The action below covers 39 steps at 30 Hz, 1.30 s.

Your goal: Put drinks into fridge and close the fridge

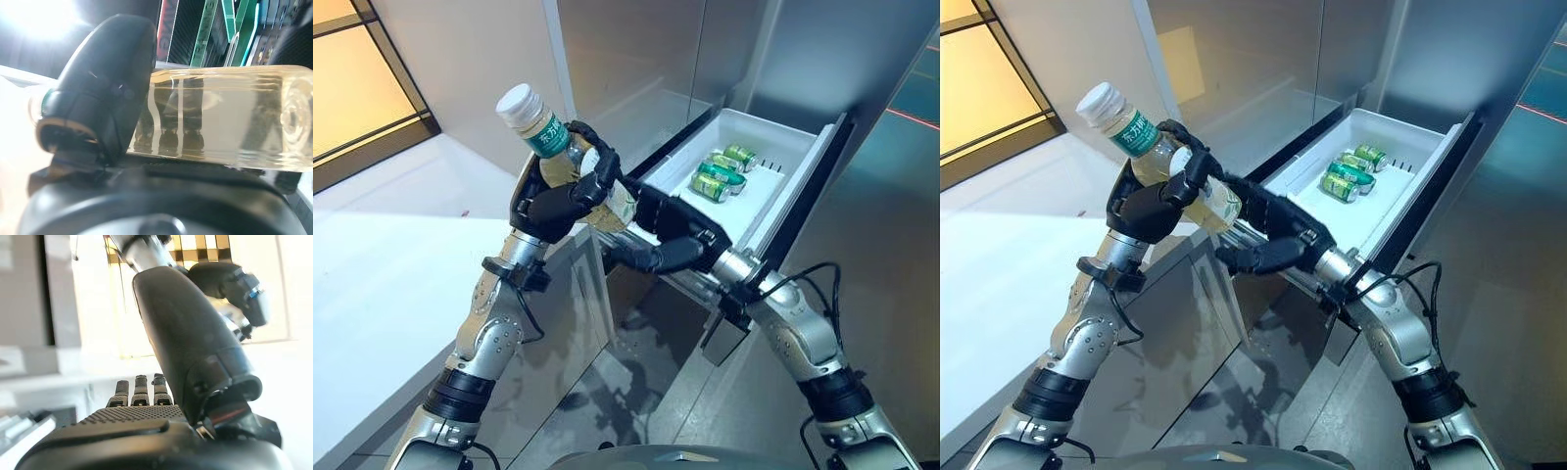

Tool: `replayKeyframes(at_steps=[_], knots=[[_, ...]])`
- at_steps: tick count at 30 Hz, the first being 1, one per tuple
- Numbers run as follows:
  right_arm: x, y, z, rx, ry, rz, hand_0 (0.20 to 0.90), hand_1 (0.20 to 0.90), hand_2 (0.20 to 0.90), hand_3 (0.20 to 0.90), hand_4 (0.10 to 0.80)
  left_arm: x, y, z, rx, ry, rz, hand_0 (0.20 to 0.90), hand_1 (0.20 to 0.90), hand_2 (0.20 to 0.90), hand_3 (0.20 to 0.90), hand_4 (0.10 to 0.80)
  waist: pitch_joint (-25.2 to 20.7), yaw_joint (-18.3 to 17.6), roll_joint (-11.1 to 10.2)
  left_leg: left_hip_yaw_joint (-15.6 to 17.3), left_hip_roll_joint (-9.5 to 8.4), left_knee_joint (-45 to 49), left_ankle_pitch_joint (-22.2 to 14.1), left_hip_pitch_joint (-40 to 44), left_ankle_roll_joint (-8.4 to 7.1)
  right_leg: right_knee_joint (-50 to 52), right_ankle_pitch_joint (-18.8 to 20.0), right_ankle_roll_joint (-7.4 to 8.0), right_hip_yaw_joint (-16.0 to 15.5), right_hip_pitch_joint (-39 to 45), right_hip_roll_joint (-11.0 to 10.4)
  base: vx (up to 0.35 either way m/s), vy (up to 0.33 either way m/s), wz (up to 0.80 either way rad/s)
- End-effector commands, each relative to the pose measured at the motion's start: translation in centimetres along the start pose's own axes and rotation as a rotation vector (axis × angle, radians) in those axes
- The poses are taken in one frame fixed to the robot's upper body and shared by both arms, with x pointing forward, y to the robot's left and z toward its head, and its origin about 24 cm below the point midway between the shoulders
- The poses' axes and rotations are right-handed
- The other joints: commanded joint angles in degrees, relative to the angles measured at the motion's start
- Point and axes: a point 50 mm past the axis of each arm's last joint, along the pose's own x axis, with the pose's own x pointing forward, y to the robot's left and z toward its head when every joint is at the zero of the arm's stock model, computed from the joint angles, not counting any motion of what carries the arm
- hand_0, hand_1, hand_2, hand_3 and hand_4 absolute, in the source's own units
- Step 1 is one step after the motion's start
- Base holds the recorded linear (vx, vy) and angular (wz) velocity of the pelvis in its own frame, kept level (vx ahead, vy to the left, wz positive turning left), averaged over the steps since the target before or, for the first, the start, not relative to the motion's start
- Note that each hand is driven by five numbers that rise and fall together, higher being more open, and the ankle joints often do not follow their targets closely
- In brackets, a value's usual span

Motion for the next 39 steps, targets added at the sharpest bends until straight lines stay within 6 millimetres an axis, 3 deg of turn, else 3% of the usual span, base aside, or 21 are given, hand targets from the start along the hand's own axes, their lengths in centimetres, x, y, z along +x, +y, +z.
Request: replayKeyframes(at_steps=[1,20,39], knots=[[1.3,1.2,4.3,-0.098,-0.199,0.049,0.900,0.900,0.900,0.900,0.800,4.2,-4.5,5.1,0.125,-0.290,-0.290,0.300,0.300,0.300,0.200,0.100,-4.0,-0.4,0.2,0.7,0.59,0.1,-4.8,-0.9,-0.45,0.2,-0.1,4.20,-0.7,-2.1,0.3,0.000,0.000,0.00],[2.6,1.2,5.0,-0.185,-0.142,0.106,0.900,0.900,0.900,0.900,0.800,5.7,-4.6,3.6,0.398,-0.158,-0.288,0.300,0.300,0.300,0.200,0.100,-3.8,-0.6,-0.1,1.1,0.39,0.1,-4.9,-0.8,-0.47,0.2,0.0,4.12,-0.6,-1.9,0.4,0.000,0.000,0.00],[3.7,1.7,4.8,-0.072,-0.116,0.145,0.900,0.900,0.900,0.900,0.800,5.8,-4.7,1.4,0.280,-0.086,-0.277,0.300,0.300,0.300,0.200,0.100,-3.7,-0.6,-0.4,1.5,0.47,0.1,-4.7,-0.6,-0.49,0.2,0.1,4.20,-0.6,-1.7,0.5,0.000,0.000,0.00]])
